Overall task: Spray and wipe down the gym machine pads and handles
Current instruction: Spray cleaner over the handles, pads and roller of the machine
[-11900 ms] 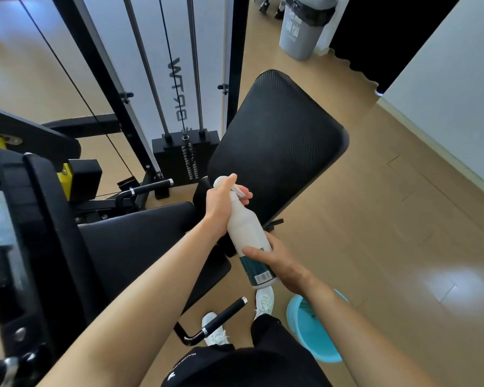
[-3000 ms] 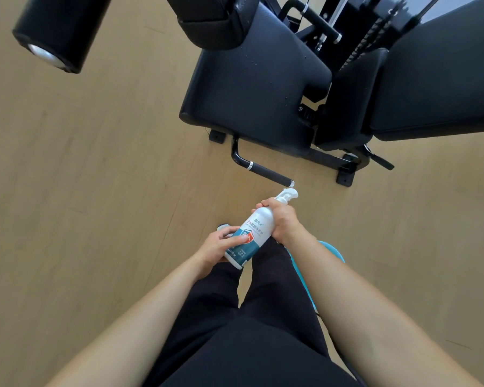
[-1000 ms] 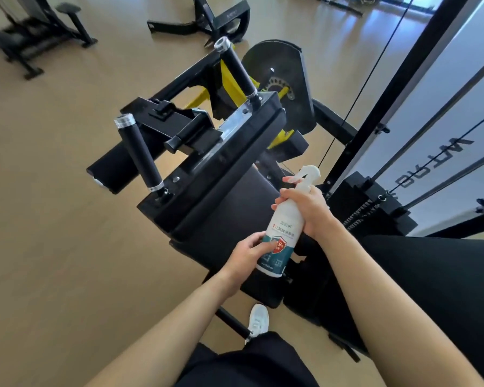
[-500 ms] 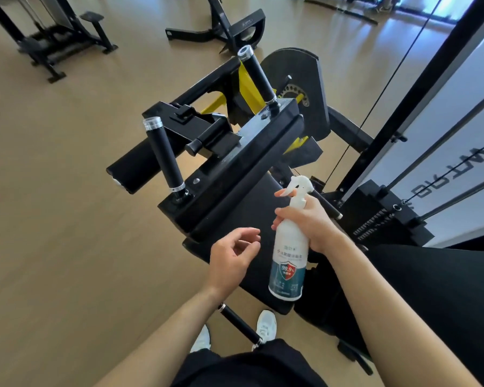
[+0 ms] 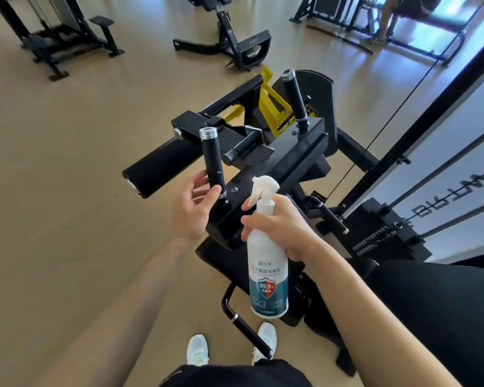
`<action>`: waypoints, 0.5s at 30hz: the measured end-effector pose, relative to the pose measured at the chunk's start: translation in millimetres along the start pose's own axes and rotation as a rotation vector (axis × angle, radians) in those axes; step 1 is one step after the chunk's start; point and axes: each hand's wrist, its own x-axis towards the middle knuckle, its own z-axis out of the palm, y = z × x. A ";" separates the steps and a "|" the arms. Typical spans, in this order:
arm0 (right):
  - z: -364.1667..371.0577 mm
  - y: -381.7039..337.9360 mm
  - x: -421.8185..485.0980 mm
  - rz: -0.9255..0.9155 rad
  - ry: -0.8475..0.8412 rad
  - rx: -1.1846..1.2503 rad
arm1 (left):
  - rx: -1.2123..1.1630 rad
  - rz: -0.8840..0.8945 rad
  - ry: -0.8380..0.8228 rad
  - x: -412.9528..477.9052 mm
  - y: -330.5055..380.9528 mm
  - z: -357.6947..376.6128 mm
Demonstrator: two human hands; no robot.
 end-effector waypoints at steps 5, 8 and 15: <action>19.1 -0.7 -2.2 0.017 0.109 0.060 | 0.006 -0.034 -0.021 17.1 1.5 0.9; 23.5 -0.4 -6.9 -0.010 0.136 0.091 | -0.002 -0.053 -0.072 24.1 0.0 -1.7; 28.1 1.7 -8.9 0.043 0.124 0.103 | -0.054 0.004 -0.186 32.9 -0.1 -10.3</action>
